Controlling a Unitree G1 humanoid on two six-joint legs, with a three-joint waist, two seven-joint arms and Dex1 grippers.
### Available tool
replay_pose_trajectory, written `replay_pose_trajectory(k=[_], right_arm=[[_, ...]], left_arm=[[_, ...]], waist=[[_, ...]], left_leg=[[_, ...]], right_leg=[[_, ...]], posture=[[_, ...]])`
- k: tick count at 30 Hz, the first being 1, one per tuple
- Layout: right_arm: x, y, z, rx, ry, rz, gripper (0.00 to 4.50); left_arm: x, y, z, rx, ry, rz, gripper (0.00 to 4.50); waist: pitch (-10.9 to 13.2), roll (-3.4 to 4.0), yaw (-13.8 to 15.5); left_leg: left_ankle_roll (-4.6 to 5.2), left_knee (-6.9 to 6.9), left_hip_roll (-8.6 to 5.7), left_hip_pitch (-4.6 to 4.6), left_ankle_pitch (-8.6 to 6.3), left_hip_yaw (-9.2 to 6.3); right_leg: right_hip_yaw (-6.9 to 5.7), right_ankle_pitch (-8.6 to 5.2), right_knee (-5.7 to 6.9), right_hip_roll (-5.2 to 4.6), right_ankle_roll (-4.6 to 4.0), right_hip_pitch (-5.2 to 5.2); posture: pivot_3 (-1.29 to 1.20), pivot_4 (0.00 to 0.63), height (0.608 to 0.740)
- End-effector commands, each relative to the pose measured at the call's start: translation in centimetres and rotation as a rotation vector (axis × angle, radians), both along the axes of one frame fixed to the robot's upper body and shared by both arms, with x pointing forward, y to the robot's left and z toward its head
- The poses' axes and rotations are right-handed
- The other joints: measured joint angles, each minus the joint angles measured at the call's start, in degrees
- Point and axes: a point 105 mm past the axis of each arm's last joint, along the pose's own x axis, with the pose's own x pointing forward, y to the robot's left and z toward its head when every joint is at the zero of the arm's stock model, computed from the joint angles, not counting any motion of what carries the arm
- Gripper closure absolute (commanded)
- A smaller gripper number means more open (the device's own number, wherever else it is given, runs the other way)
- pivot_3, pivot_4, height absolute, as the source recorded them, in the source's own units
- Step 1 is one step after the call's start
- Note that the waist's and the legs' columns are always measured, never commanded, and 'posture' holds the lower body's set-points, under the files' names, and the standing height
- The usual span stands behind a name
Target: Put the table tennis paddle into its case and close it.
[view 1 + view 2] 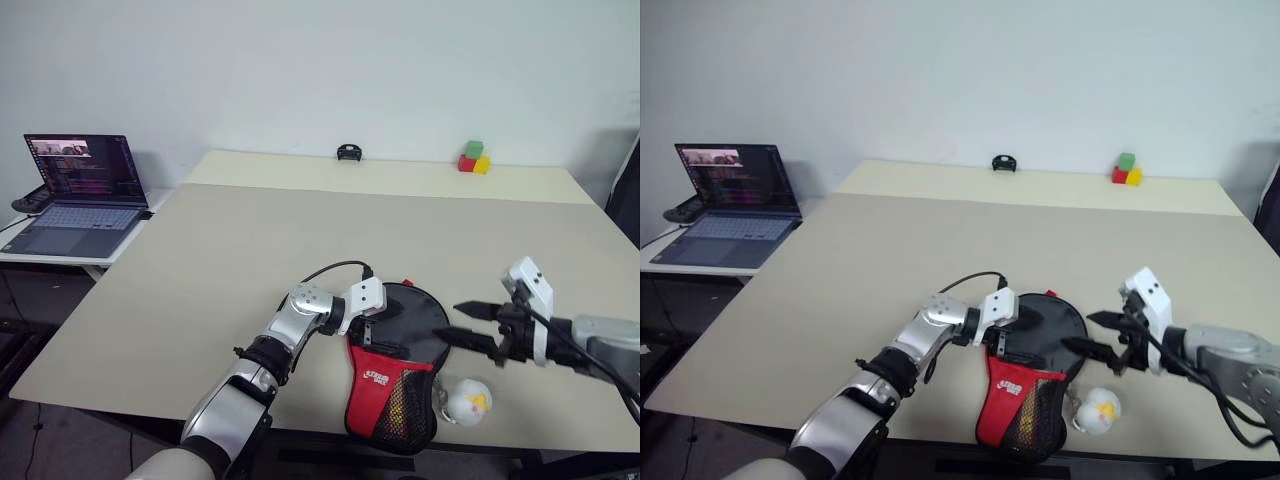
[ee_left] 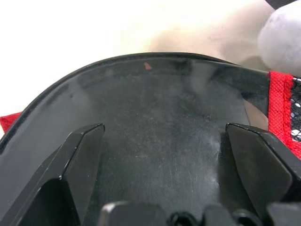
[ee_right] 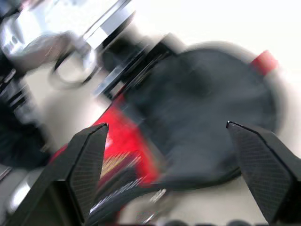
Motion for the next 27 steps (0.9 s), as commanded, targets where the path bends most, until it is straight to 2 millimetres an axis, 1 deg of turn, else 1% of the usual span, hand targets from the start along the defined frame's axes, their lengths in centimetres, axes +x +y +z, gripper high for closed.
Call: replay_pose_trajectory(k=[1, 5, 7, 9, 10, 12, 15, 18, 27], right_arm=[[2.8, 0.0, -0.4, -0.012, -0.047, -0.016, 0.02], [5.1, 1.5, -1.4, -0.013, -0.068, 0.025, 0.02], [5.6, 2.2, -2.0, -0.011, -0.063, 0.052, 0.02], [5.9, 2.7, -2.6, -0.013, -0.059, 0.074, 0.02], [6.1, 2.9, -2.8, -0.011, -0.057, 0.078, 0.02], [6.6, 3.1, -3.2, -0.007, -0.055, 0.078, 0.02], [7.2, 3.2, -3.7, -0.005, -0.053, 0.074, 0.02], [7.6, 3.1, -4.1, -0.002, -0.051, 0.068, 0.02], [7.8, 3.0, -4.2, -0.001, -0.054, 0.07, 0.02]], left_arm=[[0.1, 1.8, -0.1, -0.001, 0.032, 0.06, 0.0], [0.1, 2.5, 3.1, -0.124, 0.025, 0.101, 0.0], [0.0, 3.0, 4.5, -0.167, 0.022, 0.12, 0.0], [-0.1, 3.7, 5.9, -0.21, 0.031, 0.146, 0.0], [-0.1, 4.3, 6.5, -0.226, 0.033, 0.164, 0.0], [-0.1, 6.0, 7.3, -0.234, 0.027, 0.213, 0.0], [0.0, 8.3, 7.5, -0.209, 0.014, 0.284, 0.0], [0.0, 9.5, 7.5, -0.198, 0.016, 0.329, 0.0], [0.0, 9.7, 7.5, -0.198, 0.021, 0.343, 0.0]], waist=[[0.11, 0.08, -0.31], [0.34, 0.39, -0.42], [0.41, 0.46, -0.42], [0.43, 0.47, -0.36], [0.47, 0.48, -0.31], [0.52, 0.52, -0.31], [0.6, 0.61, -0.33], [0.82, 0.89, -0.32], [0.92, 0.92, -0.37]], left_leg=[[0.0, 0.0, 0.0, -0.04, 0.0, 0.01], [-0.17, -0.01, 0.01, -0.49, 0.1, 0.03], [-0.55, 0.05, 0.01, -1.13, 0.33, 0.04], [-0.62, 0.13, 0.0, -1.71, 0.36, 0.1], [-0.64, 0.24, 0.0, -1.98, 0.38, 0.07], [-0.65, 0.28, -0.03, -2.05, 0.38, 0.06], [-0.69, 0.39, -0.02, -1.99, 0.41, 0.08], [-0.75, 0.6, -0.02, -1.92, 0.44, 0.07], [-0.74, 0.84, -0.02, -1.91, 0.44, 0.03]], right_leg=[[0.02, 0.0, 0.01, 0.0, -0.01, -0.05], [0.03, -0.1, 0.17, 0.02, -0.18, -0.67], [0.0, -0.1, 0.29, 0.02, -0.19, -1.29], [0.01, -0.1, 0.68, -0.01, -0.19, -1.92], [-0.02, -0.1, 0.84, -0.01, -0.19, -2.15], [-0.02, -0.1, 0.87, -0.04, -0.19, -2.23], [0.02, -0.1, 0.77, -0.04, -0.2, -2.21], [0.04, -0.1, 1.0, -0.02, -0.2, -2.16], [0.02, -0.08, 1.22, 0.02, -0.22, -2.14]], posture=[[0.0, 0.15, 0.74], [0.0, 0.15, 0.74], [0.0, 0.15, 0.74], [0.0, 0.15, 0.74], [0.0, 0.15, 0.74], [0.0, 0.15, 0.74], [0.0, 0.15, 0.74], [0.0, 0.15, 0.74], [0.0, 0.15, 0.74]])
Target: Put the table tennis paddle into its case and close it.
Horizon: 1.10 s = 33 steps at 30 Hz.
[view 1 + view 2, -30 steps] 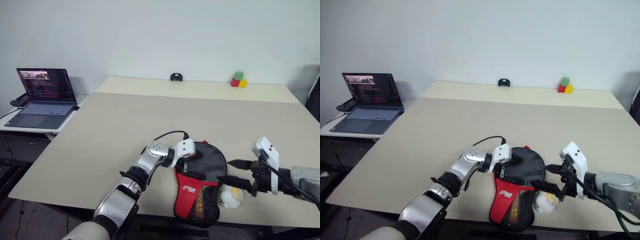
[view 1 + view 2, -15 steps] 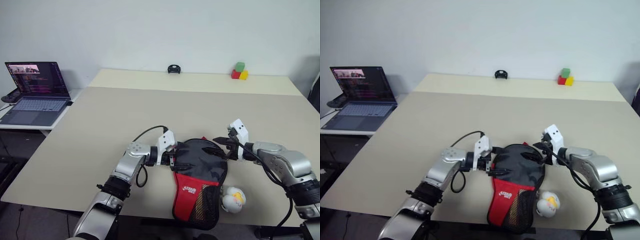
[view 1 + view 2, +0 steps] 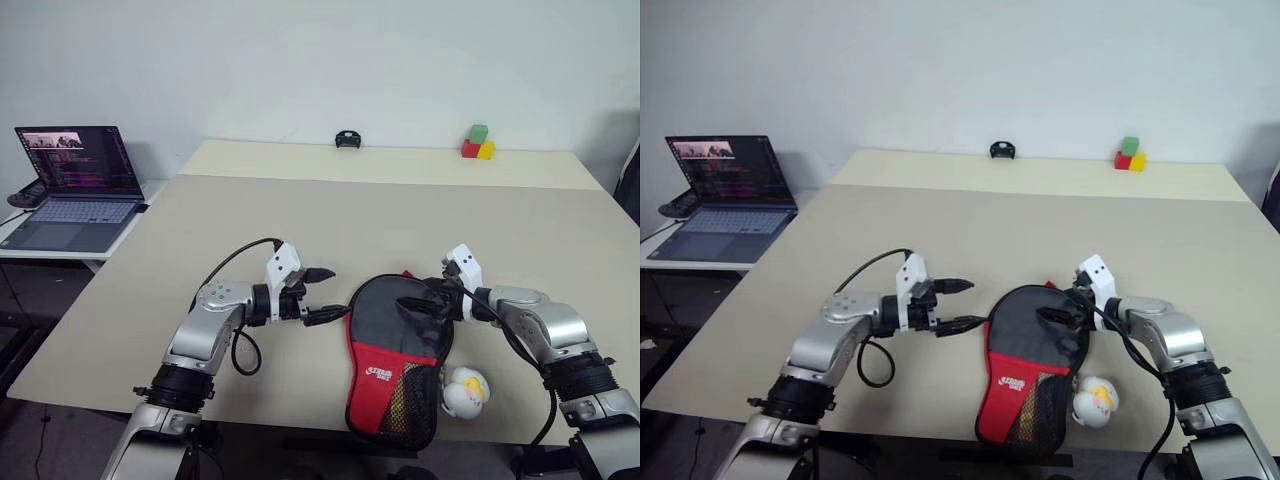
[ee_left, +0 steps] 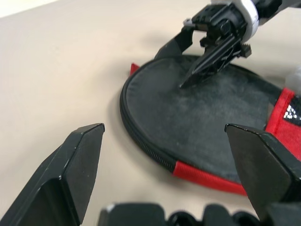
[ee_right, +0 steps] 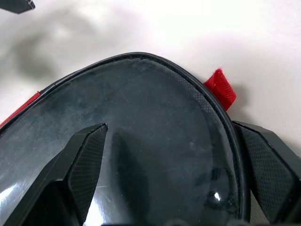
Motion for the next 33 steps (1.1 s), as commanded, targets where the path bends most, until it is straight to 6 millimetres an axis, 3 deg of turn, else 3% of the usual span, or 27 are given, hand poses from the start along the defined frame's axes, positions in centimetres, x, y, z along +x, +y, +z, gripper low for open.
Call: replay_pose_trajectory(k=[1, 8, 11, 23, 33], right_arm=[[0.4, 0.1, 1.5, 0.016, -0.055, 0.011, 0.02], [0.7, -0.3, 1.1, 0.012, -0.049, -0.008, 0.02], [1.0, -0.6, 0.3, 0.02, -0.015, -0.034, 0.56], [1.4, -0.7, -0.1, -0.006, -0.031, -0.031, 4.35], [2.9, 1.6, 1.5, -0.001, -0.101, 0.014, 4.46]], left_arm=[[-0.1, 0.0, 1.4, -0.015, -0.051, -0.008, 0.0], [-0.2, 0.6, 1.1, -0.005, -0.051, 0.012, 0.0], [-0.4, 1.3, 0.4, 0.019, -0.055, 0.045, 0.0], [-0.6, 1.2, 0.3, 0.024, -0.065, 0.045, 0.0], [-0.7, 0.7, 0.5, 0.024, -0.075, 0.025, 0.0]], waist=[[0.0, 0.0, -0.04], [0.0, 0.0, -0.09], [0.0, 0.01, -0.3], [0.0, 0.01, -0.29], [0.02, 0.02, -1.78]], left_leg=[[0.0, 0.0, 0.0, 0.0, 0.0, 0.0], [0.0, 0.01, 0.0, 0.0, 0.0, 0.01], [0.0, 0.0, 0.0, 0.02, 0.0, 0.02], [-0.03, 0.07, 0.01, 0.23, 0.02, 0.08], [-0.1, 0.06, 0.01, 0.41, 0.07, 0.16]], right_leg=[[0.0, 0.0, 0.0, 0.0, 0.0, 0.0], [0.01, 0.0, 0.0, 0.0, 0.0, 0.0], [0.03, 0.0, 0.0, 0.0, 0.0, 0.0], [0.11, -0.04, 0.48, 0.0, -0.08, -0.01], [0.22, -0.05, 0.72, 0.01, -0.08, 0.0]], posture=[[0.0, 0.15, 0.74], [0.0, 0.15, 0.74], [0.0, 0.15, 0.74], [0.0, 0.15, 0.74], [0.0, 0.15, 0.74]])
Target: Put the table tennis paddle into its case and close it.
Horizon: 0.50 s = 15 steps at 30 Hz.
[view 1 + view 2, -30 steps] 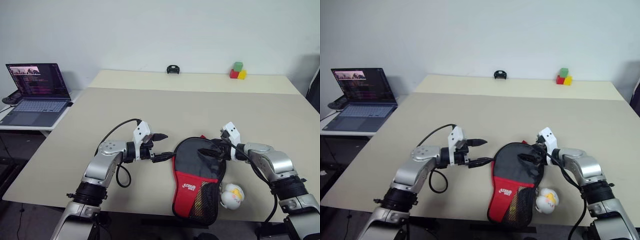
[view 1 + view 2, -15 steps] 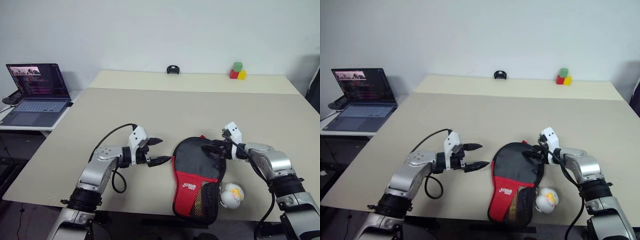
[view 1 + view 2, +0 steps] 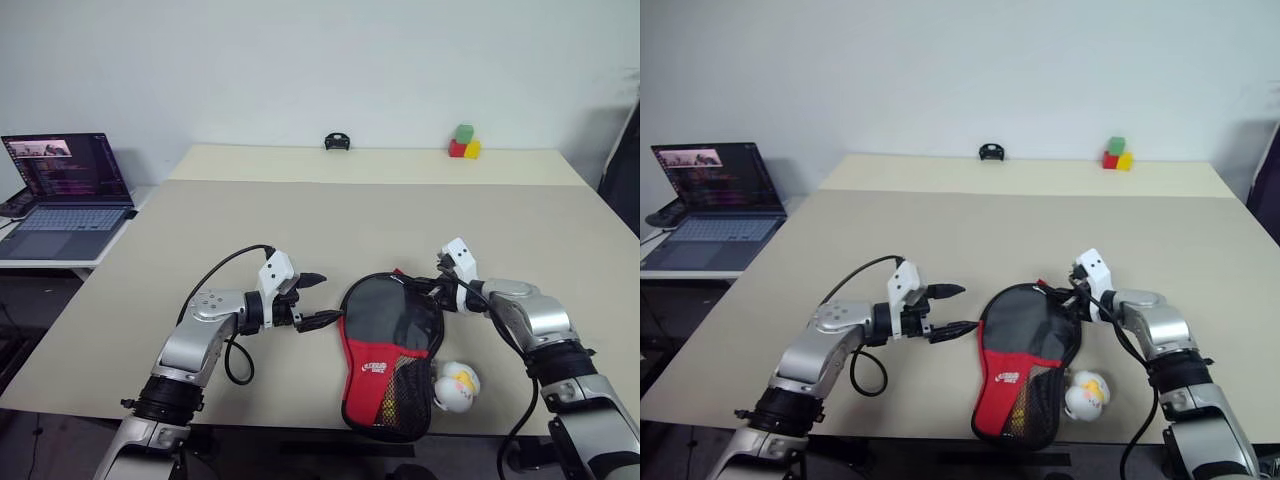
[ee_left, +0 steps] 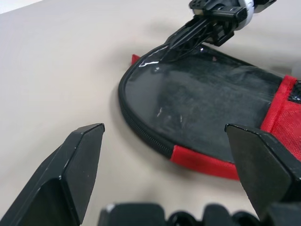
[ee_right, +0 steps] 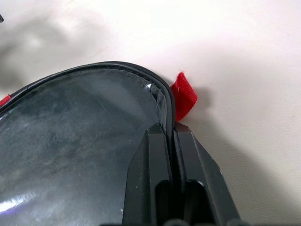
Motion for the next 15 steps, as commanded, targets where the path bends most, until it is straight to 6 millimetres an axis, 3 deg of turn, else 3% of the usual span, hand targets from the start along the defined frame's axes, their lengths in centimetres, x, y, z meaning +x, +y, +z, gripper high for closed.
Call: replay_pose_trajectory(k=[1, 15], right_arm=[[0.9, 1.5, 1.8, 0.01, -0.076, 0.039, 4.46], [3.0, 5.3, 3.7, 0.009, -0.149, 0.116, 4.46]], left_arm=[[-0.2, -0.6, 1.5, -0.006, -0.069, -0.03, 0.0], [-0.3, -1.0, 1.3, -0.001, -0.069, -0.042, 0.0]], waist=[[0.01, 0.01, -0.35], [0.06, 0.06, -0.58]], left_leg=[[0.01, -0.01, 0.01, 0.03, 0.0, 0.0], [-0.12, -0.04, 0.02, 0.05, 0.08, -0.01]], right_leg=[[0.02, 0.0, 0.03, 0.02, 0.0, 0.0], [0.05, 0.01, 0.05, 0.04, -0.02, -0.06]], posture=[[0.0, 0.15, 0.74], [0.0, 0.15, 0.74]])
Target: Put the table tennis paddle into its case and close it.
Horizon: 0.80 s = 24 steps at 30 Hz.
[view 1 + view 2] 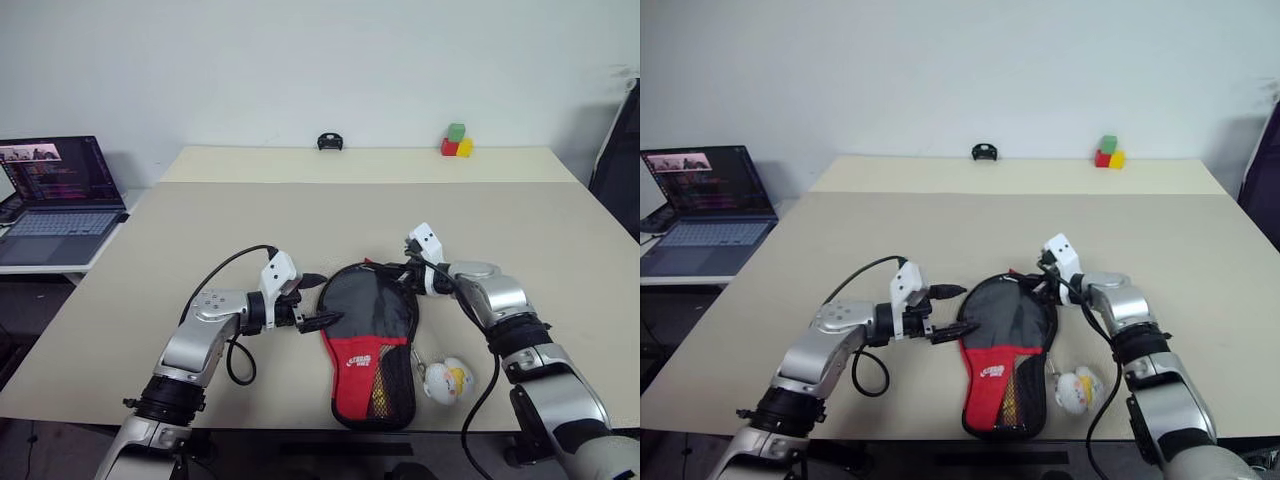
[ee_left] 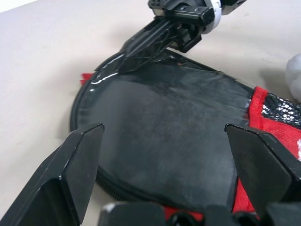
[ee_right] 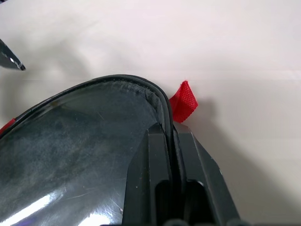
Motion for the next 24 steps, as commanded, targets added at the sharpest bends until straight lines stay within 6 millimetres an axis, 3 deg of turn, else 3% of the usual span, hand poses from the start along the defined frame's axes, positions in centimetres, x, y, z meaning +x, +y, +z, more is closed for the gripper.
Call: replay_pose_trajectory(k=[1, 8, 15, 18, 23, 24], right_arm=[[0.9, 0.7, 2.2, 0.006, -0.093, 0.018, 4.46], [1.7, 1.0, 2.2, -0.018, -0.107, 0.014, 4.46], [1.6, 0.2, 0.3, -0.11, -0.098, 0.011, 4.46], [1.8, -0.1, 0.2, -0.108, -0.101, -0.016, 3.83], [1.7, 0.4, 0.8, -0.022, -0.084, -0.032, 2.13], [1.7, 0.7, 1.3, 0.024, -0.075, -0.037, 2.13]], left_arm=[[-0.2, -0.7, 1.3, -0.004, -0.068, -0.032, 0.0], [-0.2, -1.0, 1.3, -0.004, -0.069, -0.034, 0.0], [-0.3, -1.2, 1.2, 0.0, -0.07, -0.041, 0.0], [-0.3, -1.3, 1.1, 0.002, -0.07, -0.045, 0.0], [-0.2, -1.6, 1.1, 0.003, -0.068, -0.062, 0.0], [-0.2, -1.7, 1.1, 0.004, -0.068, -0.066, 0.0]], waist=[[0.0, 0.0, 0.02], [0.01, 0.01, -0.04], [0.01, 0.02, 0.03], [0.01, 0.02, 0.04], [0.01, 0.02, 0.04], [0.01, 0.02, 0.03]], left_leg=[[-0.01, 0.0, 0.0, -0.02, 0.01, 0.0], [-0.04, -0.01, 0.0, -0.04, 0.02, 0.02], [-0.06, -0.01, -0.01, -0.04, 0.03, 0.02], [-0.06, -0.01, -0.01, -0.04, 0.03, 0.03], [-0.07, -0.01, 0.0, -0.04, 0.04, 0.02], [-0.07, -0.01, 0.0, -0.04, 0.04, 0.03]], right_leg=[[0.0, 0.0, 0.0, 0.0, 0.0, -0.03], [0.03, 0.0, 0.03, 0.0, 0.0, -0.08], [0.04, 0.0, 0.03, 0.0, 0.0, -0.09], [0.04, 0.0, 0.03, 0.0, 0.0, -0.08], [0.04, 0.0, 0.03, 0.0, 0.0, -0.09], [0.04, 0.0, 0.03, 0.0, 0.0, -0.09]], posture=[[0.0, 0.15, 0.74], [0.0, 0.15, 0.74], [0.0, 0.15, 0.74], [0.0, 0.15, 0.74], [0.0, 0.15, 0.74], [0.0, 0.15, 0.74]])
